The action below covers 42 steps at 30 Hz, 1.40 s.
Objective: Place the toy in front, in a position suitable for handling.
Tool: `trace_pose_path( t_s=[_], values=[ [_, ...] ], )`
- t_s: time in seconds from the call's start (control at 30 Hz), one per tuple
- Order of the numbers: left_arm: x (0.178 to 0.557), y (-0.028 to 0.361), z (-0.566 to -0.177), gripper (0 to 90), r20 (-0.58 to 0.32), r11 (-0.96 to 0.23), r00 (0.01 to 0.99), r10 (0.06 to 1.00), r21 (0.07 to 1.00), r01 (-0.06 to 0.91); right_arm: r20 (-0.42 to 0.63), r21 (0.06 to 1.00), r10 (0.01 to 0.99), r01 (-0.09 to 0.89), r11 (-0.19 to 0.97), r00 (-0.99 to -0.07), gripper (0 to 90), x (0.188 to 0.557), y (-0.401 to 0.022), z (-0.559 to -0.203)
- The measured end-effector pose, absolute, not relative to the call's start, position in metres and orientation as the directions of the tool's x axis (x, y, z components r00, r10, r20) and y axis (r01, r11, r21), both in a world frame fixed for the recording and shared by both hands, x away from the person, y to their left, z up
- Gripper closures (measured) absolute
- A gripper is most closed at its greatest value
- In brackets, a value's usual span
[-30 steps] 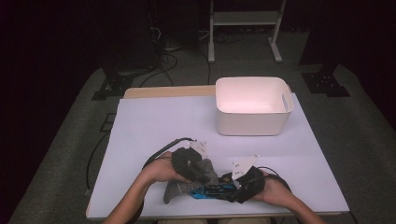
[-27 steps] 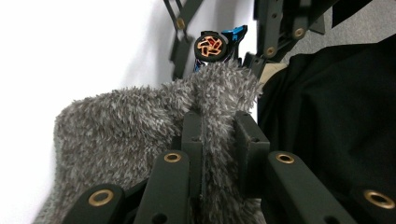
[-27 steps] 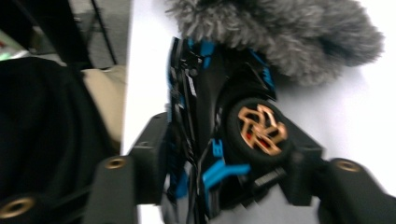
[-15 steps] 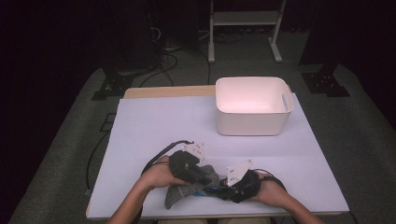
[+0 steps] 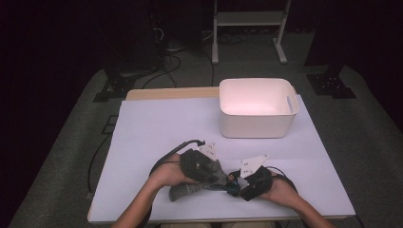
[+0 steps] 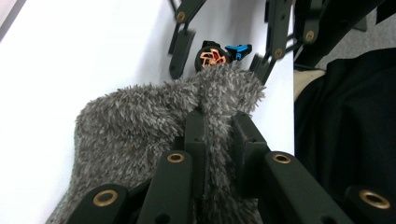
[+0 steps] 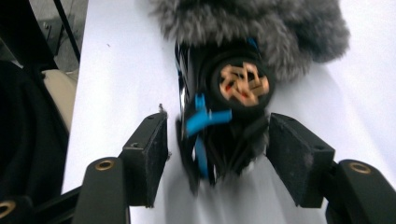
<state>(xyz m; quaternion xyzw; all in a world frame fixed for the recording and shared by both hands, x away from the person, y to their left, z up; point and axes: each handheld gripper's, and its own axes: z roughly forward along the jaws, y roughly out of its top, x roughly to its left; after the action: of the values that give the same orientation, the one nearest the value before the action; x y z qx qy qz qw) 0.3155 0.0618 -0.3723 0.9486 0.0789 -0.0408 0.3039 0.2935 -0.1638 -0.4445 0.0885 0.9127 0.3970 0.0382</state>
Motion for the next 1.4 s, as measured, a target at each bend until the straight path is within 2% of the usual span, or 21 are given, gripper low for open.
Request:
trace_pose_path(
  t_s=[0.2, 0.23, 0.27, 0.3, 0.37, 0.63, 0.77, 1.03, 1.2, 1.4],
  values=[
    [0.314, 0.059, -0.370, 78.9, -0.116, -0.807, 0.986, 0.121, 0.567, 0.166, -0.002, 0.745, 0.202, 0.133, 0.654, -0.979, 38.2, 0.290, -0.168, -0.445],
    [0.314, 0.058, -0.370, 79.0, -0.115, -0.806, 0.987, 0.116, 0.570, 0.161, -0.004, 0.742, 0.197, 0.129, 0.658, -0.980, 46.6, 0.289, -0.166, -0.446],
    [0.314, 0.056, -0.370, 79.0, -0.114, -0.804, 0.987, 0.111, 0.573, 0.157, -0.004, 0.742, 0.197, 0.129, 0.658, -0.980, 46.6, 0.289, -0.166, -0.446],
    [0.313, 0.055, -0.370, 79.0, -0.117, -0.803, 0.987, 0.108, 0.575, 0.156, -0.005, 0.744, 0.188, 0.122, 0.657, -0.982, 51.8, 0.290, -0.164, -0.446],
    [0.314, 0.051, -0.370, 79.4, -0.114, -0.806, 0.989, 0.098, 0.574, 0.146, -0.015, 0.744, 0.189, 0.115, 0.658, -0.982, 54.5, 0.290, -0.164, -0.445],
    [0.314, 0.016, -0.370, 80.1, -0.102, -0.812, 0.994, 0.043, 0.576, 0.094, -0.007, 0.750, 0.196, 0.124, 0.650, -0.981, 55.2, 0.291, -0.164, -0.447],
    [0.315, 0.014, -0.370, 80.1, -0.086, -0.822, 0.995, 0.043, 0.563, 0.084, 0.025, 0.760, 0.204, 0.151, 0.632, -0.979, 55.5, 0.293, -0.167, -0.449],
    [0.314, 0.035, -0.368, 80.0, -0.090, -0.816, 0.994, 0.069, 0.568, 0.108, -0.004, 0.750, 0.188, 0.121, 0.650, -0.982, 56.0, 0.292, -0.165, -0.447],
    [0.314, 0.070, -0.368, 79.9, -0.089, -0.816, 0.987, 0.133, 0.556, 0.160, 0.004, 0.750, 0.188, 0.127, 0.649, -0.982, 56.1, 0.293, -0.165, -0.447],
    [0.314, 0.094, -0.368, 79.9, -0.091, -0.803, 0.980, 0.175, 0.563, 0.196, -0.003, 0.748, 0.183, 0.119, 0.653, -0.983, 56.1, 0.293, -0.165, -0.447]
  ],
)
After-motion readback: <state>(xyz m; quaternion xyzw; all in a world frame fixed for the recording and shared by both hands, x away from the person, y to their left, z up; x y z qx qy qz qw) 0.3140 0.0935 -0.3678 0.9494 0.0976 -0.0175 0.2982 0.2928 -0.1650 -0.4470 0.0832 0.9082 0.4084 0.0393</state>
